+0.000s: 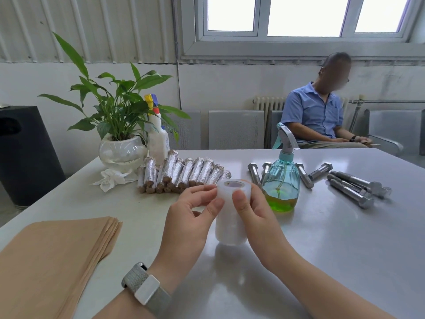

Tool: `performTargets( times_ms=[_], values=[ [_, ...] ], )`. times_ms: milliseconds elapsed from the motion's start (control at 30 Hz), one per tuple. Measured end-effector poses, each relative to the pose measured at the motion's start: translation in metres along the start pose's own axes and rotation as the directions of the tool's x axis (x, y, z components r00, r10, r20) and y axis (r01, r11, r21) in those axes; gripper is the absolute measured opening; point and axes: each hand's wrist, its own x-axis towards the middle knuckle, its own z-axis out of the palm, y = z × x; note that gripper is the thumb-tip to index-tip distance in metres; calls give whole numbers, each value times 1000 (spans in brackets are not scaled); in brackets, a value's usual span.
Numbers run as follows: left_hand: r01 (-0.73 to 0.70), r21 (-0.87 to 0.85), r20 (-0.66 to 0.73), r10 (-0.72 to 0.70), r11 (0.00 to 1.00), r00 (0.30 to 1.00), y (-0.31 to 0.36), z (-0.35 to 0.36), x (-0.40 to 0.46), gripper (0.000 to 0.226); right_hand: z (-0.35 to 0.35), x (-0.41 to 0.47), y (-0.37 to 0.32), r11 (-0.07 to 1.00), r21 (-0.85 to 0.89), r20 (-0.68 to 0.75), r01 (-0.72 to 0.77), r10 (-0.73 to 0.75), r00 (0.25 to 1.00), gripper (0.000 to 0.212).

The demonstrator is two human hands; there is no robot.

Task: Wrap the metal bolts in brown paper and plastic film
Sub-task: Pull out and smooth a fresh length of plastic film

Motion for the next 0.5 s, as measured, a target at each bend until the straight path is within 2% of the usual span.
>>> performTargets(
  times_ms=[267, 433, 500],
  values=[
    [-13, -23, -127, 10, 1000, 992, -3, 8, -5, 17, 4, -2, 0, 1000, 3, -5, -11, 11, 1000, 41],
    [-1, 3, -146, 2, 1000, 989, -8, 10, -6, 6, 4, -1, 0, 1000, -2, -46, -3, 3, 999, 42],
    [51, 1, -126, -50, 999, 991, -9, 9, -6, 13, 3, 0, 0, 1000, 23, -77, -16, 17, 997, 43]
  ],
)
